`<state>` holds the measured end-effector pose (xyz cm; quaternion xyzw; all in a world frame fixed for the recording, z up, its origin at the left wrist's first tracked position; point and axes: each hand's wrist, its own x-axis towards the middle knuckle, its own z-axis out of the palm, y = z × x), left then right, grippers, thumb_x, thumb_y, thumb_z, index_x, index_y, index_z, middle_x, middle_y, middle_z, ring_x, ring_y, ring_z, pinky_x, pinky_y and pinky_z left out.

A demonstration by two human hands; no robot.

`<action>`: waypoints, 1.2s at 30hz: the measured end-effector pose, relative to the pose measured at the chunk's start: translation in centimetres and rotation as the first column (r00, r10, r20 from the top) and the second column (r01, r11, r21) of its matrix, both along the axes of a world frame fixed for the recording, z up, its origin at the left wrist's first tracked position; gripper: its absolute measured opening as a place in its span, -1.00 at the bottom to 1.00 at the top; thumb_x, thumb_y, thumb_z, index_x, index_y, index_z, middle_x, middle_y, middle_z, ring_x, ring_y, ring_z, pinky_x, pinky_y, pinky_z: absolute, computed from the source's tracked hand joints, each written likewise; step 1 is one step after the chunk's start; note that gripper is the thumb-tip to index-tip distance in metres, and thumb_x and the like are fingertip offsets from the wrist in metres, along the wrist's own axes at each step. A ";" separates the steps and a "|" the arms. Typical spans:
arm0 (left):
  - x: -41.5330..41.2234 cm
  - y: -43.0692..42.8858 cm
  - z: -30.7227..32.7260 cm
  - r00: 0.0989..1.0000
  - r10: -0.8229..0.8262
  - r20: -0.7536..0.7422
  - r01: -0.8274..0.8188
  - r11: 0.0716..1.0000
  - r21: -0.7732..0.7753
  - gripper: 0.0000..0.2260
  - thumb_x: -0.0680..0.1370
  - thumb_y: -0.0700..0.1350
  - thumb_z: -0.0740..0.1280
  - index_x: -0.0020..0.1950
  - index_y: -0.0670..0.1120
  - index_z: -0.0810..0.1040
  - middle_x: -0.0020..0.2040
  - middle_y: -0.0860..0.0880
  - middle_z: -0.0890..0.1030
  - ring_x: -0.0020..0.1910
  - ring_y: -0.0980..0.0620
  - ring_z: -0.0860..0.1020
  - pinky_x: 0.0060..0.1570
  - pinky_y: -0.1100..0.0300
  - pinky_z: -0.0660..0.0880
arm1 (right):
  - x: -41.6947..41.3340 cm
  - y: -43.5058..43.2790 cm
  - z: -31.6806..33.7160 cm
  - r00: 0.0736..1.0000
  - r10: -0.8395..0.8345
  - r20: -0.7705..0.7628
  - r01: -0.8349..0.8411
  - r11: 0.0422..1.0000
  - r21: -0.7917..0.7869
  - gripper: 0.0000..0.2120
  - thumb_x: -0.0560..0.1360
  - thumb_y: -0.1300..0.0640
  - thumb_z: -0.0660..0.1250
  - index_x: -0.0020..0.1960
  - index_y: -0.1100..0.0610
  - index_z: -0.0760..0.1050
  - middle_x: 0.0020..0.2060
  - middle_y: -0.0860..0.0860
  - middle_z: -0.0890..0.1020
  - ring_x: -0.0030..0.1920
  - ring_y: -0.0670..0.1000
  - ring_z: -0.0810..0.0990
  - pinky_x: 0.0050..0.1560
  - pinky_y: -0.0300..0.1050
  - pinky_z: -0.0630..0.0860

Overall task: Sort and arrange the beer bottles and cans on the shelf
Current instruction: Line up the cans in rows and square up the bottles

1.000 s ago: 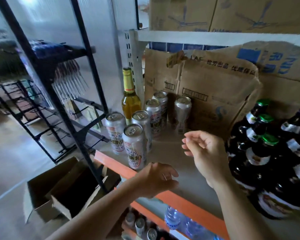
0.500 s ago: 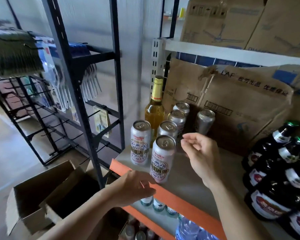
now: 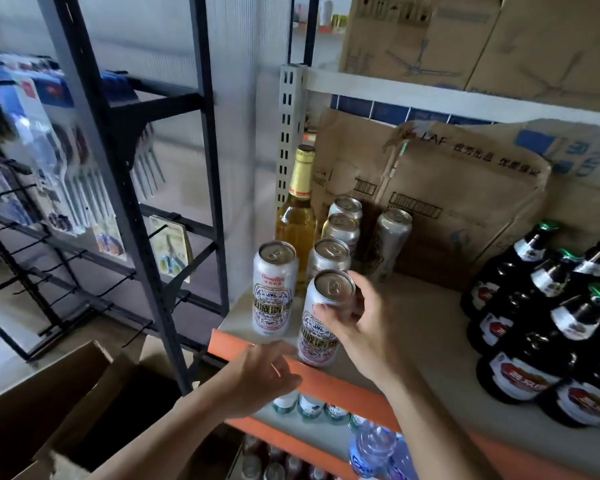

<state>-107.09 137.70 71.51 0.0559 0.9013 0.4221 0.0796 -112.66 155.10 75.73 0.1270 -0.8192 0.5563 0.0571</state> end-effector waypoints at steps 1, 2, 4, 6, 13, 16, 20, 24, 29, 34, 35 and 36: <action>-0.1 0.0 0.0 1.000 -0.010 0.003 0.010 1.000 0.001 -0.64 0.52 -0.02 0.36 0.30 -0.01 0.48 -0.18 0.14 0.61 -0.21 0.24 0.59 -0.22 0.44 0.43 | 0.1 0.0 0.0 1.000 0.003 -0.017 -0.003 1.000 -0.003 -0.46 0.26 -0.20 0.47 0.20 -0.20 0.42 0.09 -0.15 0.63 0.11 -0.17 0.60 0.19 0.00 0.54; -0.1 0.1 -0.1 1.000 -0.018 0.008 0.018 1.000 0.001 -0.63 0.52 -0.02 0.36 0.31 -0.02 0.47 -0.16 0.14 0.62 -0.22 0.25 0.58 -0.21 0.43 0.44 | 0.1 0.0 0.0 1.000 -0.004 -0.029 0.004 1.000 0.003 -0.48 0.27 -0.19 0.48 0.19 -0.17 0.44 0.06 -0.14 0.65 0.09 -0.15 0.62 0.16 0.02 0.56; 0.0 0.2 -0.2 0.999 -0.029 0.020 0.028 1.000 0.008 -0.63 0.52 -0.02 0.36 0.31 -0.03 0.47 -0.16 0.13 0.62 -0.27 0.29 0.57 -0.23 0.40 0.45 | 0.0 -0.1 0.1 0.999 -0.020 -0.049 0.020 1.000 0.002 -0.47 0.27 -0.19 0.49 0.19 -0.06 0.49 0.01 -0.11 0.68 0.03 -0.11 0.64 0.09 0.05 0.58; 0.0 0.2 -0.4 0.999 -0.028 0.024 0.028 1.000 0.002 -0.63 0.51 -0.02 0.36 0.31 -0.02 0.49 -0.18 0.14 0.61 -0.32 0.33 0.55 -0.28 0.44 0.42 | 0.1 -0.3 0.1 0.998 -0.031 -0.062 0.030 0.999 -0.019 -0.47 0.25 -0.19 0.49 0.14 0.00 0.51 -0.07 -0.11 0.68 -0.05 -0.13 0.65 0.01 -0.01 0.59; -0.1 -0.5 -0.4 1.000 0.004 0.011 -0.004 1.000 0.012 -0.59 0.46 -0.02 0.43 0.29 -0.04 0.49 -0.07 0.06 0.62 -0.17 0.12 0.62 -0.17 0.31 0.50 | -0.2 0.5 1.0 0.990 -0.138 -0.024 0.133 0.981 -0.143 -0.58 0.15 -0.13 0.53 -0.04 -0.04 0.57 -0.20 -0.19 0.69 -0.18 -0.17 0.64 -0.13 -0.14 0.57; -0.5 -0.5 0.0 1.000 0.000 0.008 0.000 0.999 0.052 -0.42 0.38 0.06 0.50 0.34 -0.01 0.41 0.06 0.09 0.56 -0.03 0.14 0.59 -0.14 0.36 0.50 | -0.6 1.7 3.0 0.992 -0.124 -0.017 0.113 0.949 -0.295 -0.70 0.19 0.02 0.55 -0.11 0.04 0.61 -0.30 -0.13 0.69 -0.26 -0.20 0.61 -0.24 -0.28 0.53; -0.8 1.3 2.9 0.966 -0.255 0.045 0.199 0.842 0.502 -0.42 0.34 -0.03 0.51 0.33 -0.05 0.44 0.17 -0.01 0.61 0.15 0.00 0.59 0.05 0.19 0.57 | -0.9 3.1 6.3 0.993 -0.113 0.046 0.122 0.916 -0.382 -0.74 0.23 0.08 0.59 -0.22 0.22 0.63 -0.41 -0.04 0.62 -0.40 -0.16 0.51 -0.41 -0.36 0.39; -1.0 3.9 4.5 0.921 -0.390 0.002 0.319 0.755 0.572 -0.54 0.34 -0.03 0.47 0.21 -0.06 0.52 0.08 -0.04 0.64 0.07 0.06 0.58 0.07 0.19 0.52 | -1.3 4.0 6.9 0.979 -0.138 0.150 0.184 0.915 -0.358 -0.47 0.30 -0.11 0.54 -0.21 0.40 0.57 -0.37 0.12 0.56 -0.35 -0.01 0.48 -0.34 -0.18 0.33; -1.2 5.9 4.0 0.919 -0.393 -0.019 0.331 0.745 0.580 -0.63 0.30 0.02 0.48 0.01 -0.13 0.59 -0.14 0.07 0.59 -0.15 0.16 0.51 -0.14 0.34 0.44 | -1.1 5.7 6.6 0.946 -0.127 0.298 0.220 0.926 -0.305 -0.53 0.30 -0.18 0.50 -0.24 0.27 0.64 -0.33 0.12 0.65 -0.35 -0.01 0.57 -0.27 -0.17 0.41; -2.3 6.5 3.4 0.914 -0.405 0.012 0.342 0.788 0.512 -0.54 0.27 0.10 0.50 0.02 -0.18 0.60 -0.13 -0.03 0.58 -0.12 0.05 0.49 -0.07 0.09 0.42 | -1.1 7.3 6.7 0.892 -0.101 0.441 0.262 0.910 -0.320 -0.68 0.43 -0.07 0.43 -0.07 0.21 0.64 -0.40 0.02 0.64 -0.47 -0.07 0.56 -0.49 -0.33 0.43; -2.5 6.6 3.5 0.911 -0.412 0.010 0.349 0.784 0.512 -0.52 0.27 0.09 0.51 0.03 -0.20 0.59 -0.12 -0.04 0.59 -0.11 0.05 0.50 -0.06 0.10 0.43 | -1.2 7.5 6.7 0.890 -0.098 0.446 0.261 0.911 -0.320 -0.70 0.44 -0.05 0.42 -0.08 0.20 0.64 -0.41 0.01 0.65 -0.47 -0.07 0.57 -0.49 -0.33 0.43; -2.6 6.8 3.5 0.907 -0.421 0.005 0.358 0.777 0.518 -0.52 0.26 0.07 0.51 0.04 -0.21 0.59 -0.11 -0.05 0.60 -0.11 0.05 0.51 -0.06 0.13 0.44 | -1.3 7.6 6.8 0.887 -0.096 0.451 0.262 0.910 -0.321 -0.71 0.45 -0.05 0.42 -0.08 0.20 0.65 -0.41 0.01 0.65 -0.47 -0.07 0.57 -0.49 -0.33 0.44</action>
